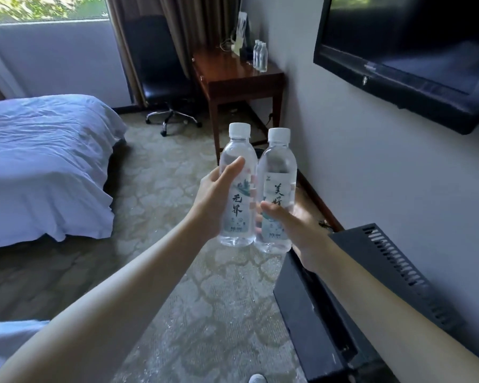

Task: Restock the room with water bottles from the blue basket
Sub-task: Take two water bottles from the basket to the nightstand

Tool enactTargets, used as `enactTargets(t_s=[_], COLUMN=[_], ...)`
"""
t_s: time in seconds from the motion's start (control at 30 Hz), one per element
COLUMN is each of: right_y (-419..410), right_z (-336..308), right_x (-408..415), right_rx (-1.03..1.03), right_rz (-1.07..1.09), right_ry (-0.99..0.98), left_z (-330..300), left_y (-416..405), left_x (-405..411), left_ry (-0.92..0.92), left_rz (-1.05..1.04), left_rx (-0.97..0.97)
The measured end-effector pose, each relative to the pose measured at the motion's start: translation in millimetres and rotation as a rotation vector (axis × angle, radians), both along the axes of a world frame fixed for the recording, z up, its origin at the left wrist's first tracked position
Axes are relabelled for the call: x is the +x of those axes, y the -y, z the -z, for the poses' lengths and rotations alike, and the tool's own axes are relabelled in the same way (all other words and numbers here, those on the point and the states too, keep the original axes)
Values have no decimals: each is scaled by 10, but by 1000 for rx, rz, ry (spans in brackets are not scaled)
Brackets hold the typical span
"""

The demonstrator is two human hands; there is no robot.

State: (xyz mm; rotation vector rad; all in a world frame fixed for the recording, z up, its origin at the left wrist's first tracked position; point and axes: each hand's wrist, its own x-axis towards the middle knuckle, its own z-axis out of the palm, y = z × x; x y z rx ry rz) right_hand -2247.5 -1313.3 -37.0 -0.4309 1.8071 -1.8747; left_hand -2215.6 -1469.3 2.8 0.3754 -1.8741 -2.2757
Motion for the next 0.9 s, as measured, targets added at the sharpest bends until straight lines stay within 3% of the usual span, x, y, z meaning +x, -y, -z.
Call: enactTargets(t_s=[0.47,0.9], right_y=[1644,4086], right_z=[-78,-141], right_x=[-1563,-2730], right_rx=[-13,7], right_rz=[-191,-317], right_ry=[36,32], left_z=[37,1], left_y=[1567,3833], left_x=[-1305,-2251], left_ry=[28,6], left_rz=[-210,-424], left_rx=[-24,-37])
